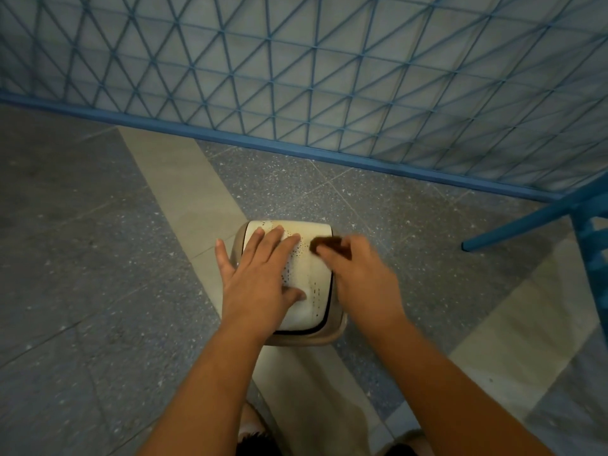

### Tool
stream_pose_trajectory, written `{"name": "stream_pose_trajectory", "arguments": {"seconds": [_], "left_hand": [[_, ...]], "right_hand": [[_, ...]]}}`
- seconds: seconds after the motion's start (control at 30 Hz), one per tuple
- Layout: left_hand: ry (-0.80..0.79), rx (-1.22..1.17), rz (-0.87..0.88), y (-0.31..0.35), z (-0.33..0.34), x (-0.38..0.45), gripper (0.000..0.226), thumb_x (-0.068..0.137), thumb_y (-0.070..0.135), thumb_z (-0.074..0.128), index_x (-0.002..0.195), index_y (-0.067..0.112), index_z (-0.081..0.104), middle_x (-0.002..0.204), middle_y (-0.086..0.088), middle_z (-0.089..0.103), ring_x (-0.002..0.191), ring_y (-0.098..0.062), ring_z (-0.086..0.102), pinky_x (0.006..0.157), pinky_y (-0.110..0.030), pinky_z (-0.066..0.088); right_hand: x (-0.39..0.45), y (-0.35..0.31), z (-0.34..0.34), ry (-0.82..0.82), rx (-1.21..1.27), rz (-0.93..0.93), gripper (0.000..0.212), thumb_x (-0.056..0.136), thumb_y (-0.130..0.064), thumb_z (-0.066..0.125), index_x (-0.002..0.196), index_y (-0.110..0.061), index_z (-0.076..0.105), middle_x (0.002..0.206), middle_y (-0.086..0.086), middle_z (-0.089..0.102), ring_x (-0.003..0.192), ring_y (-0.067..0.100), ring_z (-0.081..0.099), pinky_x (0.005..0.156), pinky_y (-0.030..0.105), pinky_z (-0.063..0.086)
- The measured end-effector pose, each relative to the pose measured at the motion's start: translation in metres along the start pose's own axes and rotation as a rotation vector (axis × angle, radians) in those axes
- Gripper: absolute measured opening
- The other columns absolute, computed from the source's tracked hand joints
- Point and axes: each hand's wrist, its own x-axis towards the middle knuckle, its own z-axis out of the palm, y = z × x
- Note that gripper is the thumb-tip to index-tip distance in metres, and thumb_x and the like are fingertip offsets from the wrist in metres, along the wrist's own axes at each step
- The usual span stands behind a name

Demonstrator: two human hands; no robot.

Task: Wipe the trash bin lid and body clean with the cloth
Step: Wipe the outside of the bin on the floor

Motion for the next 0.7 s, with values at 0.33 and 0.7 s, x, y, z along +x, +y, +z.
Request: {"name": "stream_pose_trajectory", "arguments": {"seconds": [0.33,0.7], "left_hand": [[-0.007,0.023,0.008,0.001,0.000,0.000,0.085,0.079,0.053,0.064,0.148,0.044,0.016,0.159,0.013,0.012,0.148,-0.012,0.001,0.107,-0.054,-0.024],[-0.044,0.197,0.040,-0.008,-0.018,-0.001,0.096,0.068,0.058,0.071,0.147,0.043,0.018,0.158,0.008,0.015,0.147,-0.020,0.000,0.104,-0.052,-0.030]], "right_hand": [[0.020,-0.003,-0.010,-0.013,-0.080,-0.021,0.034,0.090,-0.017,0.053,0.121,-0.028,0.057,0.108,0.003,0.049,0.095,0.024,0.049,0.074,0.038,0.047],[0.029,0.022,-0.006,-0.161,0.037,0.289,0.035,0.100,-0.025,0.036,0.126,-0.039,0.055,0.101,-0.001,0.038,0.086,0.016,0.047,0.075,0.028,0.039]]}}
